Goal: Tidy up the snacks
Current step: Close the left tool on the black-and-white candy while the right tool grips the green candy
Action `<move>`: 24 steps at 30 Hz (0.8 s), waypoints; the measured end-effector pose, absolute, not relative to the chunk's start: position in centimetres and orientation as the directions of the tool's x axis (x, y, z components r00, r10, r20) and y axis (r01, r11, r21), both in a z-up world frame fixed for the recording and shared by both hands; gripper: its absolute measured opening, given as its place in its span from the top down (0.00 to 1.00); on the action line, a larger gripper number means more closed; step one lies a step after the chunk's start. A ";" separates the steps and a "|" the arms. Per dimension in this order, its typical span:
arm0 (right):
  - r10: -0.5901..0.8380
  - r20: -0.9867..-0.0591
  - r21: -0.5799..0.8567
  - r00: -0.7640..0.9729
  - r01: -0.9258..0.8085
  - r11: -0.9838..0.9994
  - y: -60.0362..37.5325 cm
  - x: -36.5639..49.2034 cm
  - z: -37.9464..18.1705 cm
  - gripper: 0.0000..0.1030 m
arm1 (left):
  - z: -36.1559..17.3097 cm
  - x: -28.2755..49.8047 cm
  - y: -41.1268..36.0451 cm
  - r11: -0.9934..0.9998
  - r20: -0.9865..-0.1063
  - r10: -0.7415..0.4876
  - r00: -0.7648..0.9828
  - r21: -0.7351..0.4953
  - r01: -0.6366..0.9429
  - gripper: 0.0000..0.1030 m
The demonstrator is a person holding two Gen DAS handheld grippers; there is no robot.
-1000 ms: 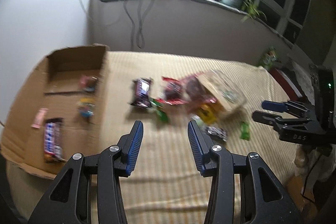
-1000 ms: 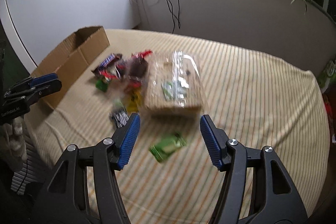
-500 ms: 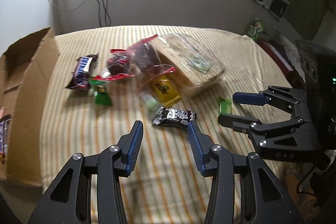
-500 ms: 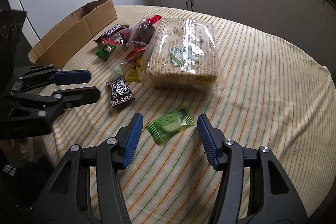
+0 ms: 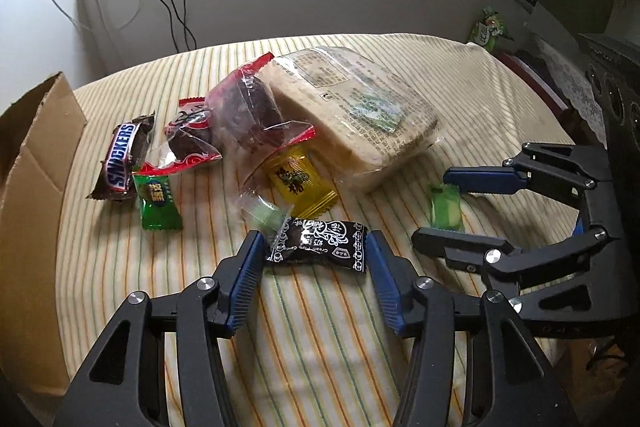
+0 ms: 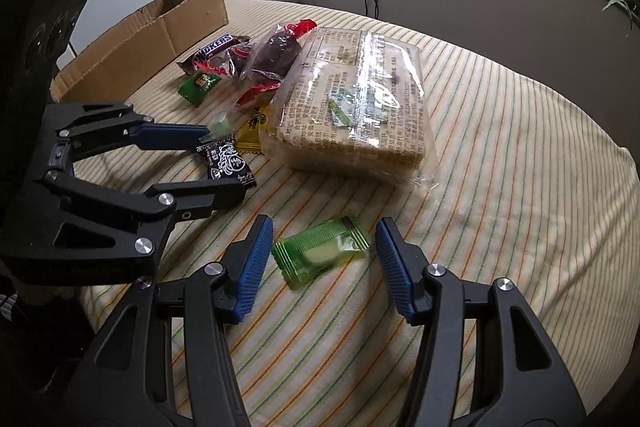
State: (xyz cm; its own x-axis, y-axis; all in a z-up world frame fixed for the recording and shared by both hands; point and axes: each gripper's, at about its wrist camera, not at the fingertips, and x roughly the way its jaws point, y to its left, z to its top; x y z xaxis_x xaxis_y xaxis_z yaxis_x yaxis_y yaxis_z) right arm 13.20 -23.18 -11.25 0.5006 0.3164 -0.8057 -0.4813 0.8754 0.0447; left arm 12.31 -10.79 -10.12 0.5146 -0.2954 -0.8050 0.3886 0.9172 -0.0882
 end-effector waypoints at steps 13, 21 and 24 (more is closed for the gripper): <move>0.333 -0.803 0.068 0.494 -0.480 0.875 -23.8 12.9 -11.1 0.70 | -10.1 12.6 -10.5 0.915 -0.799 -0.301 0.521 -0.088 0.393 0.69; 0.329 -0.799 0.063 0.503 -0.475 0.878 -23.9 12.2 -10.8 0.71 | -9.4 11.5 -9.5 0.916 -0.790 -0.324 0.521 -0.123 0.383 0.70; 0.333 -0.795 0.067 0.508 -0.473 0.879 -23.9 12.0 -10.4 0.71 | -8.7 10.9 -9.2 0.912 -0.778 -0.338 0.529 -0.133 0.387 0.70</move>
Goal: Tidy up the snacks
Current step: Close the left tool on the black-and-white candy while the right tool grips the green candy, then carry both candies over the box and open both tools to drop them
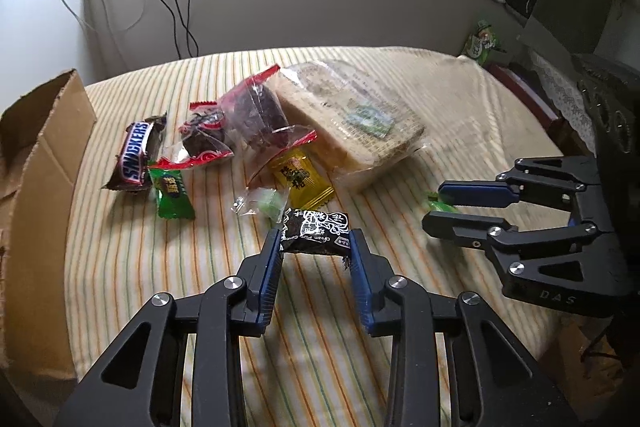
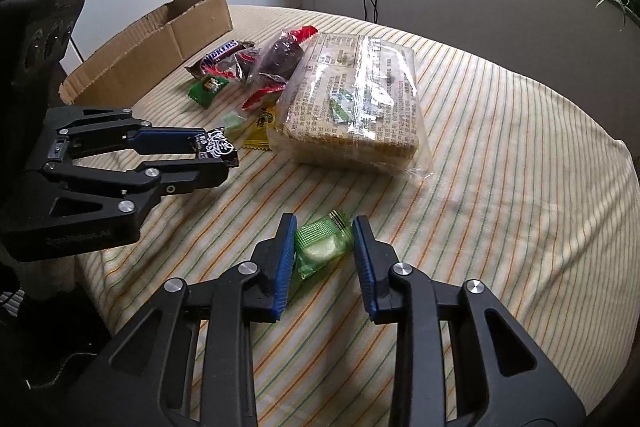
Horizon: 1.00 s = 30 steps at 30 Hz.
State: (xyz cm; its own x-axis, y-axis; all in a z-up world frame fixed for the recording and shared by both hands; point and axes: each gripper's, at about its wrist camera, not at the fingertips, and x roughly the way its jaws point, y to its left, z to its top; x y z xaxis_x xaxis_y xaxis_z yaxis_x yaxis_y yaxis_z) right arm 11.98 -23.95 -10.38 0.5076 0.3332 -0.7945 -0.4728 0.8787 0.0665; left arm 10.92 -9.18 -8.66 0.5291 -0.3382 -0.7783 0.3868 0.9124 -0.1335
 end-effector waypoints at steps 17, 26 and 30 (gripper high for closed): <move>0.386 -0.729 0.052 0.565 -0.516 0.855 -19.8 12.7 -5.4 0.71 | -4.3 10.4 -2.6 0.948 -0.697 -0.298 0.652 -0.137 0.287 0.70; 0.451 -0.694 0.049 0.562 -0.588 0.807 -13.8 14.6 -2.8 0.71 | -3.1 10.4 3.6 0.978 -0.670 -0.209 0.712 -0.128 0.166 0.70; 0.477 -0.683 0.038 0.554 -0.625 0.780 -10.5 15.4 -2.1 0.71 | -2.9 10.4 6.3 0.986 -0.663 -0.167 0.730 -0.124 0.113 0.70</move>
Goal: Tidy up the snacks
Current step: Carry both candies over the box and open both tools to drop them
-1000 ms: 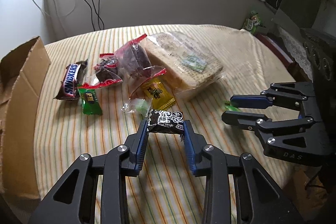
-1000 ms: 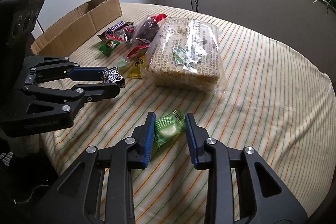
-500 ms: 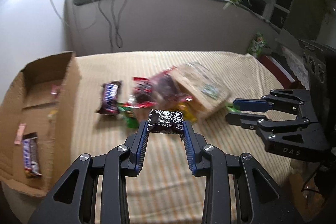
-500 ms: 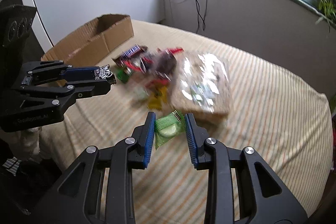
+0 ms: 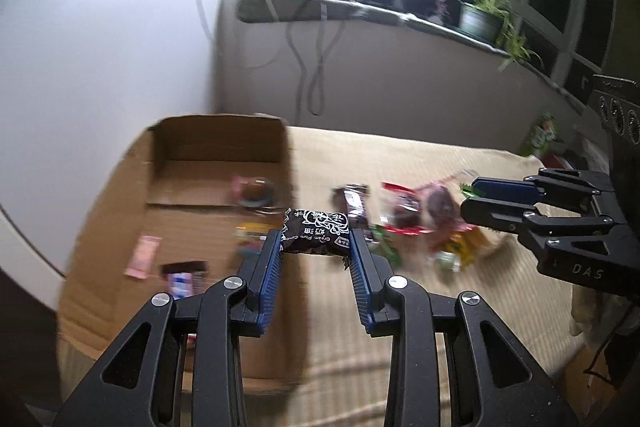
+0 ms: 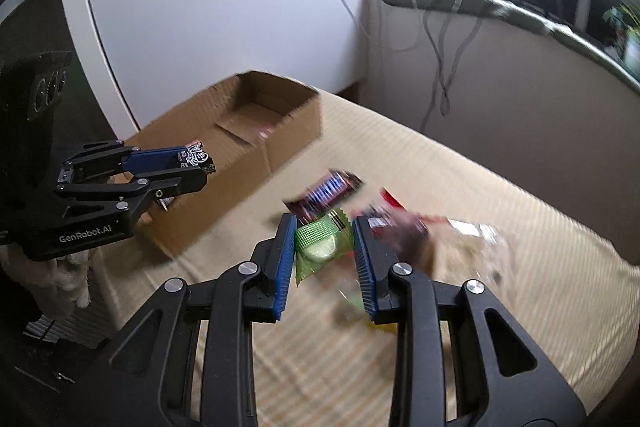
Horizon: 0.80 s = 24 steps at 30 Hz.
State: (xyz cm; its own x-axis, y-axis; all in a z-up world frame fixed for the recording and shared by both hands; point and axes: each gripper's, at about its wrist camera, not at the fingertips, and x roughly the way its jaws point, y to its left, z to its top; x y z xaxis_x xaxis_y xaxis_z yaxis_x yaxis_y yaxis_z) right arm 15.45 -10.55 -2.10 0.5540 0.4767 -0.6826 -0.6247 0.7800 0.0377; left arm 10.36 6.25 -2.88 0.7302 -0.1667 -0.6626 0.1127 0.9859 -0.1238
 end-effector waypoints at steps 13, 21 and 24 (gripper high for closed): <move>0.541 -0.673 0.035 0.504 -0.709 0.704 -1.3 17.6 -1.1 0.71 | -3.9 10.4 12.3 0.993 -0.670 -0.073 0.739 -0.119 -0.010 0.70; 0.550 -0.696 0.032 0.463 -0.744 0.667 2.7 18.9 -2.4 0.71 | -4.6 10.2 14.0 0.991 -0.683 -0.046 0.729 -0.121 -0.050 0.70; 0.548 -0.704 0.031 0.452 -0.751 0.660 3.7 19.3 -2.9 0.71 | -4.7 10.3 14.3 0.991 -0.685 -0.043 0.727 -0.121 -0.055 0.70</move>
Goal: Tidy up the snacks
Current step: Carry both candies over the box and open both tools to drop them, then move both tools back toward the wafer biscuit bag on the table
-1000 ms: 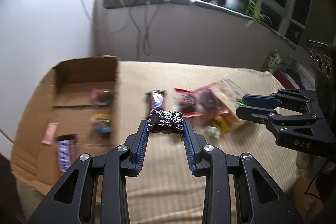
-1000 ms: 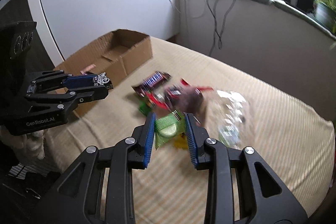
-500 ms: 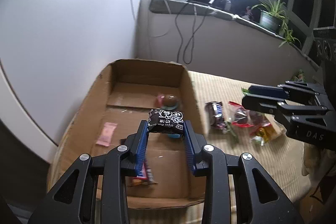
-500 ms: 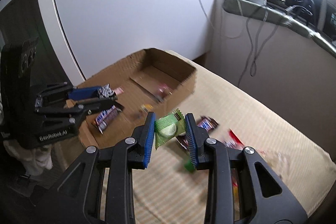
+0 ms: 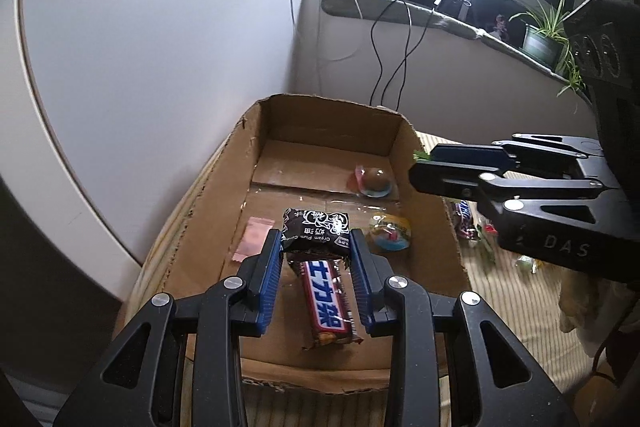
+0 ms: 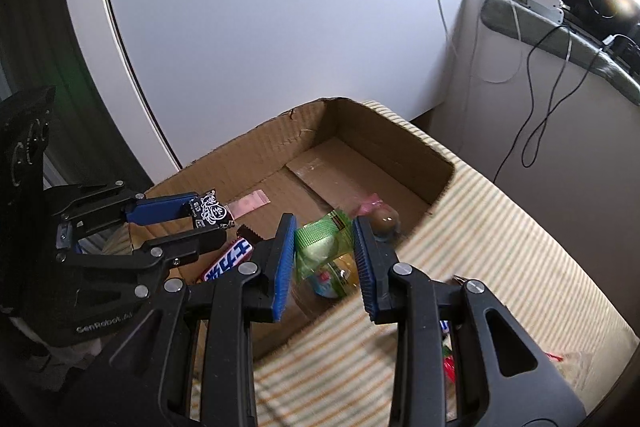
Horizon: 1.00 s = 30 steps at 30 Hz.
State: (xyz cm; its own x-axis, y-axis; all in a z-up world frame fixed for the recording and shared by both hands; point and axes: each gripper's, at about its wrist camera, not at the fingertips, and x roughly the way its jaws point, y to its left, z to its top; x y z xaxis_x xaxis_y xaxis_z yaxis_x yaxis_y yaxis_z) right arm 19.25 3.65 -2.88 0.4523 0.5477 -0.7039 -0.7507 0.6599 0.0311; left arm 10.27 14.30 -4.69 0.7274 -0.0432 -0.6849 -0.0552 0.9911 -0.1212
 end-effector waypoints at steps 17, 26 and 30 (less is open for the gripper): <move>0.552 -0.697 0.034 0.459 -0.747 0.664 4.2 19.6 -2.9 0.39 | -4.8 10.5 14.5 0.990 -0.693 -0.024 0.721 -0.115 -0.077 0.48; 0.556 -0.675 0.052 0.485 -0.720 0.692 2.2 19.4 -1.9 0.25 | -3.9 9.8 13.9 0.990 -0.677 -0.027 0.736 -0.118 -0.073 0.41; 0.544 -0.672 0.053 0.503 -0.700 0.712 0.6 19.2 -1.6 0.25 | -3.6 9.7 13.0 0.990 -0.672 -0.050 0.739 -0.132 -0.053 0.41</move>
State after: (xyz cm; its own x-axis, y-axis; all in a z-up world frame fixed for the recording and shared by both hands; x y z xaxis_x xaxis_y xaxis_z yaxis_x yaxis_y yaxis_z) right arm 19.17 0.55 -1.57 0.5027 0.5443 -0.6716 -0.7002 0.7119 0.0529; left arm 9.73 13.03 -3.60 0.7391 -0.0500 -0.6717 -0.0527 0.9899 -0.1317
